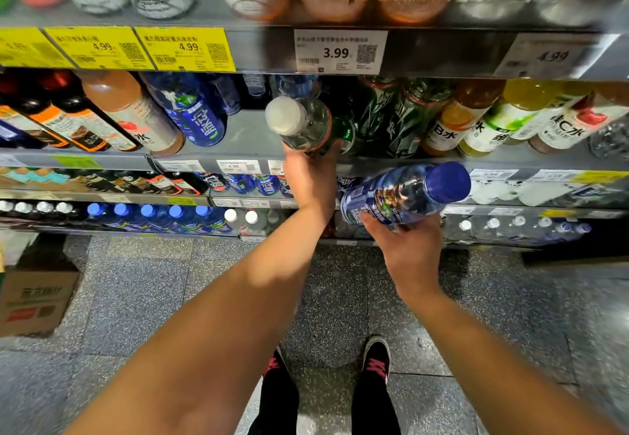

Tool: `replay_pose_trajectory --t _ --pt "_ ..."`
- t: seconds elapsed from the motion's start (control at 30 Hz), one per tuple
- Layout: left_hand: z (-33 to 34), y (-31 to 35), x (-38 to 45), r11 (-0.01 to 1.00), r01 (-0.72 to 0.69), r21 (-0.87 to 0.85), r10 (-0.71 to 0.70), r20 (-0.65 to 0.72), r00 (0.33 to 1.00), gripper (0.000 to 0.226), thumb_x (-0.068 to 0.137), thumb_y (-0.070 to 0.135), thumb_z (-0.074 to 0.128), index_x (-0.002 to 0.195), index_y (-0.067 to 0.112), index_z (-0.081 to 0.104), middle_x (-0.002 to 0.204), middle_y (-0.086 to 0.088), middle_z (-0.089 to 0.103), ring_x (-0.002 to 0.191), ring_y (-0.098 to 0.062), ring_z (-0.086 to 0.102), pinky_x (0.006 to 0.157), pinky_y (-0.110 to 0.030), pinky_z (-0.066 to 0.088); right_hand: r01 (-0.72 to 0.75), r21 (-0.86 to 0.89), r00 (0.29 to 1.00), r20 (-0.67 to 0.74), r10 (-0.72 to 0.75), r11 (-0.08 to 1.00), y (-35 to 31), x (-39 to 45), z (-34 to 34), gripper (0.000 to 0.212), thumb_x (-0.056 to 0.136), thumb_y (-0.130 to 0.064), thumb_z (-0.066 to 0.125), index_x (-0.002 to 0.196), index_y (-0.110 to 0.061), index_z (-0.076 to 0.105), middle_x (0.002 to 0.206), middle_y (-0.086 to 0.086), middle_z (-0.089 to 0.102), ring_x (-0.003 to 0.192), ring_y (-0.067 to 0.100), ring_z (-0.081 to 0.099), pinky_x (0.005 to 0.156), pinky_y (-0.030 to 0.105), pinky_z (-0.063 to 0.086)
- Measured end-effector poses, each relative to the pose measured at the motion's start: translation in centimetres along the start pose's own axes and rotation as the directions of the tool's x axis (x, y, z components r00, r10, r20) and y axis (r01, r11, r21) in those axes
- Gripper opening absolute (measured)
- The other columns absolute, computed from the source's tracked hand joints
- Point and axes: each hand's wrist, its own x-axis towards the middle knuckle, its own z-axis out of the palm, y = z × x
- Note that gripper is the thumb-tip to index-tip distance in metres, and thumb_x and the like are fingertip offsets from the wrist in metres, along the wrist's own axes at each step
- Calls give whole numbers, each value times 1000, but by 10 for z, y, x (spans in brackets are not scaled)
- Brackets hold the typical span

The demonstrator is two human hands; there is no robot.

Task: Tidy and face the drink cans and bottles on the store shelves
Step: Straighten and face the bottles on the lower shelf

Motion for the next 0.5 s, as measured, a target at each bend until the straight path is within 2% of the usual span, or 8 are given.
replay_pose_trajectory --t 0.07,0.13,0.2,0.27,0.3,0.4,0.5 --pt "1 -1 5 1000 -12 18 12 27 1000 75 61 39 89 126 24 57 104 3 76 94 -25 74 76 -53 61 -1 6 1000 -5 2 1000 -2 -1 1 44 76 -32 83 111 -11 65 106 -1 73 102 12 69 96 31 54" --pt "1 9 0 995 -72 65 70 34 997 71 66 28 88 128 27 53 109 4 75 99 -20 73 80 -49 61 13 8 1000 -6 -13 1000 -4 -2 1 42 76 -25 84 110 -9 65 104 3 73 97 10 69 85 15 52" --pt "2 18 -7 988 -127 88 123 53 991 67 72 14 85 130 19 53 113 5 72 102 -10 69 90 -32 58 18 14 1000 4 -18 1000 -5 -3 1 45 76 -22 84 112 -5 64 103 3 73 92 4 69 79 7 48" --pt "5 18 -8 971 -198 136 192 51 980 66 76 4 81 134 9 50 117 0 70 101 -4 63 87 -6 47 11 30 1000 17 -11 999 -6 -3 0 52 75 -27 84 115 -2 62 102 2 72 91 1 69 79 8 50" --pt "5 21 -8 957 -238 168 229 68 971 66 77 3 80 135 6 48 119 -3 69 101 -5 62 83 0 42 10 32 1000 20 -11 999 -6 -4 0 57 73 -35 83 115 -2 62 102 2 72 93 2 69 81 12 52" --pt "7 31 2 939 -280 198 263 108 959 66 76 0 79 135 2 48 117 -3 66 98 -1 57 81 4 36 1 28 1000 13 -1 1000 -6 -4 -1 67 69 -53 77 113 -4 64 104 1 73 99 8 68 93 24 53" --pt "8 46 12 922 -301 243 275 136 952 82 71 5 84 142 9 45 122 -2 66 101 -1 55 79 7 33 -8 41 1000 10 8 999 -6 -5 0 63 70 -51 78 113 -7 65 106 0 73 101 9 68 94 27 54"
